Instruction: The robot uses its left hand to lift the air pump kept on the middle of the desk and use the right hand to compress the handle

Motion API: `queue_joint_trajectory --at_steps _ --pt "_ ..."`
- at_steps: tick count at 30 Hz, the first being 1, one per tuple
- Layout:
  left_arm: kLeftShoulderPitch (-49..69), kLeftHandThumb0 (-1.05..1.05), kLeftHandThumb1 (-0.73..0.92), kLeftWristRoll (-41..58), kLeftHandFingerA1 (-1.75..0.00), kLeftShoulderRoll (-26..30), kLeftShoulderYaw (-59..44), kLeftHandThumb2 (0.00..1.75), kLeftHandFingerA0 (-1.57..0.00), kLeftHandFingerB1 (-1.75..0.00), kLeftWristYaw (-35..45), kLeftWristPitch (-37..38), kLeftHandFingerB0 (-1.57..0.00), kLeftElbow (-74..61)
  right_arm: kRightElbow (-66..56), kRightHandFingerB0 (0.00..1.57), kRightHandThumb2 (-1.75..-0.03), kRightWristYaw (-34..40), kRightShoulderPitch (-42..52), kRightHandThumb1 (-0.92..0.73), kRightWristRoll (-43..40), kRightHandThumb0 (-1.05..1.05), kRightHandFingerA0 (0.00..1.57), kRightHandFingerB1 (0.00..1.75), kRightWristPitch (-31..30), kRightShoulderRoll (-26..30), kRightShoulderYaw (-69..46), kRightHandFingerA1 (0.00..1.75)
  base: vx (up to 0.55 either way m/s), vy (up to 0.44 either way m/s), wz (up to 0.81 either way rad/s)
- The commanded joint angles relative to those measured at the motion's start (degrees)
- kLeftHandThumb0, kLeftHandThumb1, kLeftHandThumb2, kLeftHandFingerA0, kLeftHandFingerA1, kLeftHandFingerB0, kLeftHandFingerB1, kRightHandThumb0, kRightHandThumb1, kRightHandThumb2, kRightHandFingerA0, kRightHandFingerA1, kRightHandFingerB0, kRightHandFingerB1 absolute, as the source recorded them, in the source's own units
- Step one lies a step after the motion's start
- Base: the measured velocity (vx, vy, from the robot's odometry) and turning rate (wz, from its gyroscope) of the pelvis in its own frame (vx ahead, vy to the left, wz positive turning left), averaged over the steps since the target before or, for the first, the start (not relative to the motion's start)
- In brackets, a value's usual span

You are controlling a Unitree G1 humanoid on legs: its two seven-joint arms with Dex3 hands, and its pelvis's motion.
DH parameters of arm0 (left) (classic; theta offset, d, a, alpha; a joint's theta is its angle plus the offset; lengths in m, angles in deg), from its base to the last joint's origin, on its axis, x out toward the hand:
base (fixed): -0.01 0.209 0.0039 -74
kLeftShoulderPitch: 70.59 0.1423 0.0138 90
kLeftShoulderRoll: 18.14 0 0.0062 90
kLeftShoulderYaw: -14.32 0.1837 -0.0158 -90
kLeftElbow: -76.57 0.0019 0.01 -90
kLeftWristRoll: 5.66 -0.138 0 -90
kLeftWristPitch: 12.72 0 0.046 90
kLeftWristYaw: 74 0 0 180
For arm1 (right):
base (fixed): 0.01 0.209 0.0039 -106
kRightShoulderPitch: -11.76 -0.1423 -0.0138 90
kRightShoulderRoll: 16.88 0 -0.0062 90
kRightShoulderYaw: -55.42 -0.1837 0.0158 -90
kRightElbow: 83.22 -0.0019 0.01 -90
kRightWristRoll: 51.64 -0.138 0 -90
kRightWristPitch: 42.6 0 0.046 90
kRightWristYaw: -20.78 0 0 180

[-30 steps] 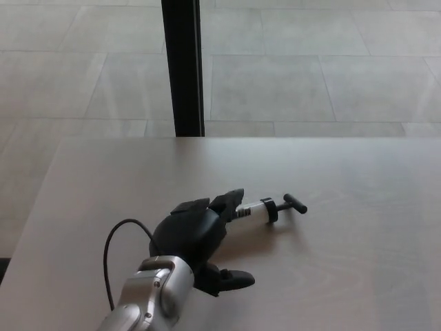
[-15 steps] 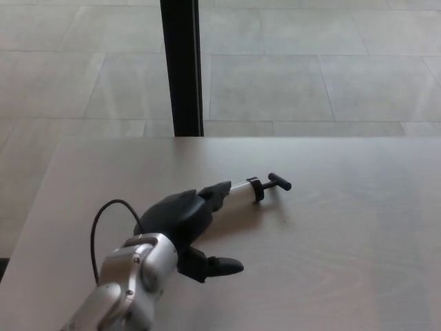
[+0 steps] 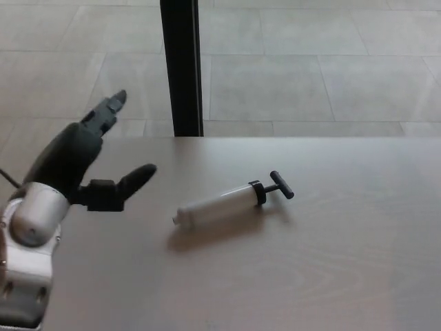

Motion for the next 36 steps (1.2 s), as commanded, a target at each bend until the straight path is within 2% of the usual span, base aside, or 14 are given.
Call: queue_joint_trajectory --at_steps 1,8,9,10,15,20,22,26,27,30,31,32,33,36 --pt "10.2 -0.81 0.66 31.3 -0.25 5.6 -36.9 1.03 0.0 -0.16 7.0 3.0 -0.01 0.1 2.0 0.2 -0.8 -3.6 7.3 -0.92 -3.3 -0.82 0.13 0.37 0.6 8.1 -10.1 0.54 0.0 0.0 0.0" --pt "17.1 -0.78 0.61 41.0 -0.4 8.6 -60.1 1.0 -0.04 -0.24 4.3 -1.1 -0.05 19.7 9.6 0.2 -0.8 -3.4 13.0 -0.91 -3.4 -0.84 0.2 0.35 5.6 11.9 -18.4 0.6 0.0 0.0 0.0" --pt "17.8 -0.82 0.76 41.0 -0.4 9.0 -61.7 0.63 -0.09 -0.25 2.6 -0.6 -0.08 22.7 10.2 0.23 -0.78 -2.2 13.5 -0.92 -3.1 -0.79 0.23 0.35 6.3 11.7 -19.1 0.56 0.0 0.0 0.0" --pt "19.1 -0.91 0.63 42.0 -0.42 9.6 -64.0 1.0 0.0 -0.18 1.4 1.5 -0.13 28.1 11.7 0.2 -0.79 -2.0 14.3 -0.92 -2.9 -0.8 0.22 0.34 7.7 12.1 -20.1 0.55 0.0 0.0 0.0" --pt "27.8 -0.92 0.71 45.2 -0.47 8.7 -70.5 1.07 -0.04 -0.14 -1.9 9.6 -0.03 43.8 19.6 0.16 -0.79 -1.4 17.6 -0.92 -4.7 -0.82 0.18 0.33 11.9 12.6 -25.2 0.56 0.0 0.0 0.0" --pt "30.3 -0.84 0.73 46.7 -0.45 8.0 -73.2 0.62 -0.17 -0.32 -6.3 13.2 -0.13 56.5 26.1 0.14 -0.79 1.1 18.9 -0.92 -4.8 -0.82 0.22 0.32 13.7 12.8 -27.2 0.52 0.0 0.0 0.0" --pt "32.7 -0.4 0.43 44.2 -0.52 7.4 -71.0 1.03 -0.02 -0.5 -5.8 13.0 0.0 59.2 30.8 0.11 -1.12 1.8 18.9 -0.8 -5.3 -0.8 0.24 0.44 15.3 12.9 -28.0 0.59 0.0 0.0 0.0" --pt "33.6 -0.8 0.61 39.8 -0.52 7.3 -67.4 0.97 -0.14 -0.41 -6.9 13.7 -0.04 61.2 37.8 0.09 -0.78 1.3 19.5 -0.92 -5.4 -0.82 0.24 0.27 19.1 13.0 -27.9 0.62 0.0 0.0 0.0" --pt "33.8 -0.39 0.45 39.3 -0.52 7.3 -66.9 1.05 -0.01 -0.5 -5.8 13.5 0.0 61.6 39.4 0.0 -1.17 0.6 19.7 -0.79 -6.0 -0.81 0.16 0.24 19.5 12.9 -28.2 0.59 0.0 0.0 0.0" --pt "33.9 -0.4 0.43 39.7 -0.52 7.4 -67.1 1.04 -0.02 -0.5 -3.7 12.8 0.0 62.8 43.6 0.0 -1.17 -0.2 19.4 -0.78 -7.3 -0.79 0.18 0.23 20.0 12.6 -29.0 0.61 0.0 0.0 0.0" --pt "33.7 -0.4 0.43 39.8 -0.53 7.7 -67.2 1.04 -0.02 -0.51 -3.3 12.3 0.0 63.2 45.5 0.02 -0.76 -0.5 18.9 -0.92 -8.0 -0.82 0.14 0.21 20.6 12.7 -29.5 0.57 0.0 0.0 0.0" --pt "33.4 -0.81 0.62 39.9 -0.53 8.1 -67.4 0.98 -0.1 -0.37 -2.9 12.2 -0.04 63.8 47.3 0.04 -0.77 -0.6 18.3 -0.91 -8.3 -0.85 0.2 0.22 21.6 12.7 -29.8 0.77 0.0 0.0 0.0" --pt "33.3 -0.4 0.42 40.0 -0.52 8.4 -67.7 1.04 -0.02 -0.51 -2.7 12.3 0.0 64.2 48.5 0.07 -0.76 0.6 18.2 -0.92 -7.8 -0.86 0.24 0.24 22.0 12.8 -29.7 0.81 0.0 0.0 0.0" --pt "32.7 -0.4 0.45 41.4 -0.52 9.0 -69.5 1.05 -0.02 -0.51 -2.6 12.4 0.0 66.0 50.4 0.06 -0.73 1.1 18.1 -0.92 -7.4 -0.82 0.21 0.24 21.2 12.8 -29.4 0.63 0.0 0.0 0.0"
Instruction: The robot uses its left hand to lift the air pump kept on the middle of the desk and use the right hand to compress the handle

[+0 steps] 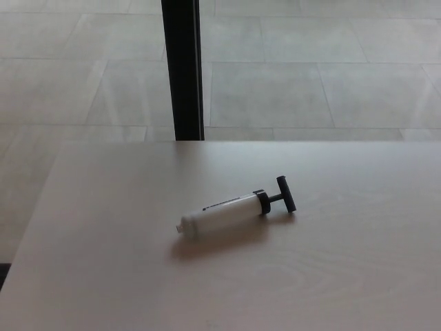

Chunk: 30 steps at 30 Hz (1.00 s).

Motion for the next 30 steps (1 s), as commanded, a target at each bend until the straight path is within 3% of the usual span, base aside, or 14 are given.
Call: queue_joint_trajectory --at_steps 1,2,6,7,10,14,15,18,19,20,22,24,25,30 --pt "2.1 -0.77 0.8 18.2 -0.5 4.2 -13.1 0.64 -0.19 -0.34 -3.8 9.6 -0.09 17.2 21.2 0.04 -0.76 0.6 1.5 -0.92 -4.5 -0.82 0.2 0.24 16.2 4.9 -7.0 0.55 0.0 0.0 0.0" --pt "2.1 -0.74 0.81 18.2 -0.5 4.4 -13.2 0.64 -0.2 -0.34 -3.6 9.8 -0.1 17.6 22.0 0.04 -1.11 -0.1 1.8 -0.77 -4.0 -0.81 0.1 0.29 16.7 4.9 -6.3 0.53 0.0 0.0 0.0" --pt "1.7 -0.7 0.67 18.3 -0.54 5.3 -13.4 0.96 -0.17 -0.44 -2.8 11.0 -0.06 20.1 26.0 0.0 -1.17 -0.9 2.6 -0.75 -1.5 -0.77 0.01 0.3 19.7 3.9 -2.9 0.51 0.0 0.0 0.0" --pt "1.7 -0.72 0.64 18.3 -0.55 5.2 -13.3 0.95 -0.19 -0.45 -2.7 11.1 -0.08 20.1 26.3 0.08 -0.74 -1.1 2.5 -0.92 -1.6 -0.89 0.06 0.26 19.9 3.8 -2.9 0.44 0.0 0.0 0.0" --pt "1.8 -0.73 0.62 16.9 -0.55 5.6 -11.3 0.95 -0.22 -0.46 -1.7 11.1 -0.1 20.7 27.6 0.05 -1.04 -1.7 2.8 -0.75 -0.4 -0.8 0.08 0.28 21.2 3.2 -0.6 0.51 0.0 0.0 0.0" --pt "1.2 -0.71 0.63 17.0 -0.6 6.5 -10.1 0.95 -0.31 -0.48 -1.6 11.1 -0.13 21.2 29.5 0.08 -0.7 -2.3 3.2 -0.92 -1.2 -0.84 0.08 0.25 22.7 2.7 -0.3 0.41 0.0 0.0 0.0" --pt "0.9 -0.71 0.63 17.1 -0.61 6.8 -9.8 0.95 -0.32 -0.48 -2.1 11.2 -0.14 21.6 30.3 0.0 -1.14 -1.9 2.7 -0.77 -1.6 -0.88 0.12 0.25 22.8 2.8 -0.4 0.55 0.0 0.0 0.0" --pt "0.3 -0.71 0.62 17.7 -0.62 7.1 -9.3 0.95 -0.33 -0.49 -3.3 10.9 -0.16 21.8 31.4 0.04 -1.08 -1.4 2.3 -0.75 -1.2 -0.81 0.09 0.33 23.7 2.9 0.8 0.51 0.0 0.0 0.0" --pt "0.4 -0.71 0.62 17.9 -0.61 7.3 -9.0 0.94 -0.32 -0.49 -3.6 10.8 -0.17 22.1 32.1 0.08 -0.71 -1.4 2.0 -0.92 -1.3 -0.79 0.17 0.24 23.9 3.0 1.0 0.48 0.0 0.0 0.0" --pt "0.6 -0.71 0.62 17.5 -0.62 7.3 -8.3 0.96 -0.32 -0.49 -3.7 11.2 -0.15 22.0 32.2 0.06 -1.09 -1.3 2.0 -0.75 -1.3 -0.8 0.19 0.34 24.2 3.1 1.4 0.57 0.0 0.0 0.0" --pt "0.9 -0.72 0.63 17.5 -0.6 7.7 -7.1 0.95 -0.29 -0.49 -3.0 11.5 -0.16 22.4 32.5 0.04 -1.1 -1.9 1.7 -0.74 -1.9 -0.82 0.1 0.34 24.6 3.0 1.5 0.53 0.0 0.0 0.0" --pt "0.9 -0.72 0.62 18.2 -0.58 7.9 -6.5 0.95 -0.28 -0.48 -2.9 11.5 -0.15 22.7 33.3 0.05 -1.09 -2.5 1.1 -0.74 -2.4 -0.82 0.1 0.36 25.2 3.2 1.7 0.53 0.0 0.0 0.0" --pt "1.0 -0.73 0.62 18.3 -0.57 8.1 -5.9 0.95 -0.28 -0.47 -2.9 11.6 -0.14 23.1 33.6 0.08 -0.72 -2.6 1.1 -0.92 -2.5 -0.83 0.13 0.28 25.4 3.4 2.0 0.44 0.0 0.0 0.0" --pt "0.8 -0.71 0.62 20.5 -0.58 8.5 -3.9 0.94 -0.3 -0.48 -2.6 12.4 -0.17 24.6 34.8 0.07 -0.73 -4.1 0.6 -0.92 -3.3 -0.83 0.08 0.24 26.0 4.1 3.0 0.43 0.0 0.0 0.0"
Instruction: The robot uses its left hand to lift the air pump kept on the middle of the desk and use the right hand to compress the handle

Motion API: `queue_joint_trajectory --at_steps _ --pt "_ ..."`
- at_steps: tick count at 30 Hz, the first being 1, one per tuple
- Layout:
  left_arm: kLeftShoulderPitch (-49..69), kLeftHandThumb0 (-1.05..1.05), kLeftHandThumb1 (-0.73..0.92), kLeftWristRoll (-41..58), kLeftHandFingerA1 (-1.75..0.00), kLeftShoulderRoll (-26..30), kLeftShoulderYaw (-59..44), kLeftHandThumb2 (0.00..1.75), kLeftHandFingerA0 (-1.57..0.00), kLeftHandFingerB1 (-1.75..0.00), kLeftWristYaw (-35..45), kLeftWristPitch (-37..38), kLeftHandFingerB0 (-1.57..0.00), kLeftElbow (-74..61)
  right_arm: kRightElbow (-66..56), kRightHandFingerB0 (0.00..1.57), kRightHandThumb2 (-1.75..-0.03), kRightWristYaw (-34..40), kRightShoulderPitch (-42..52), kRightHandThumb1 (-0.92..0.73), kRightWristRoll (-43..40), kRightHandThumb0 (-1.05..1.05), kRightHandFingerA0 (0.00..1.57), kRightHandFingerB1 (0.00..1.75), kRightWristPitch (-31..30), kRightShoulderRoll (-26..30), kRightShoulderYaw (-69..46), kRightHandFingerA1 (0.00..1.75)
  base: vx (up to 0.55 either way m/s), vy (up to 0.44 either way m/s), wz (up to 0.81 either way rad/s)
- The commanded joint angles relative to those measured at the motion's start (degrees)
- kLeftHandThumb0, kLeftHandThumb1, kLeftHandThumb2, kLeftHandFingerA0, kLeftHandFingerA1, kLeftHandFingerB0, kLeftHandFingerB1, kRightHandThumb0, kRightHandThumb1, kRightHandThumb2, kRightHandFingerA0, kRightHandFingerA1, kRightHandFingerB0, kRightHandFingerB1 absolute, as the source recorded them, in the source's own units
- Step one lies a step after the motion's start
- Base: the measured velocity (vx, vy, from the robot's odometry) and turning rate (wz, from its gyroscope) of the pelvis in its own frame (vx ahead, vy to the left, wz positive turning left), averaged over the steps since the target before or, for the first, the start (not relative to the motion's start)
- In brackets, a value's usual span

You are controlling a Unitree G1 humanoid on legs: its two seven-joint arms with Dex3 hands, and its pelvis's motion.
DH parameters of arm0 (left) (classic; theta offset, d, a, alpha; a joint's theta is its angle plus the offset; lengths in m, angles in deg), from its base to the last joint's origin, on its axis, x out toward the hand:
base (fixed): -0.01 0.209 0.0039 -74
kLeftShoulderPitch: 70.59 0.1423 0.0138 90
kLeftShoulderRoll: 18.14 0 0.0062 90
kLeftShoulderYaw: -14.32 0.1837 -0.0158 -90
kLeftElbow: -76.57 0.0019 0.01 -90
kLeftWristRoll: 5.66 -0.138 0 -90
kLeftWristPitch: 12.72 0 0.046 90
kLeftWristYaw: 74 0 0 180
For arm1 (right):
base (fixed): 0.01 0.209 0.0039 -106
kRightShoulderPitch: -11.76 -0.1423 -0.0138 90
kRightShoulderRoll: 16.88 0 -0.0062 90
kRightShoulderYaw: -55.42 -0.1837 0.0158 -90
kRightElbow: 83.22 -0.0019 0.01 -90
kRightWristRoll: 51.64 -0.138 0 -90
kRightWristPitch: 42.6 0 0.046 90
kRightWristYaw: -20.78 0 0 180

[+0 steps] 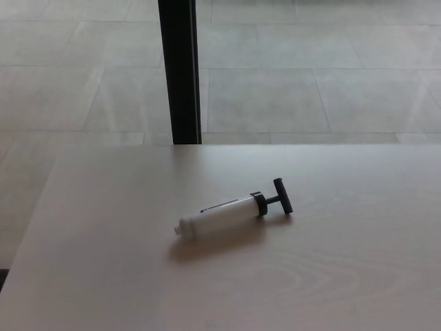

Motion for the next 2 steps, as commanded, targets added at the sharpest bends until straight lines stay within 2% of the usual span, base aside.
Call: queue_joint_trajectory --at_steps 1,2 --pt "0.4 -0.71 0.62 4.7 -0.59 1.7 2.5 0.94 -0.3 -0.49 -0.2 3.6 -0.19 1.0 1.5 0.03 -1.14 -2.0 -0.2 -0.76 -1.6 -0.81 0.1 0.31 4.9 2.3 1.2 0.53 0.0 0.0 0.0" --pt "0.4 -0.71 0.62 4.7 -0.59 1.7 2.5 0.94 -0.3 -0.49 -0.2 3.6 -0.19 1.0 1.5 0.03 -1.14 -2.0 -0.2 -0.76 -1.6 -0.81 0.1 0.31 4.9 2.3 1.2 0.53 0.0 0.0 0.0"
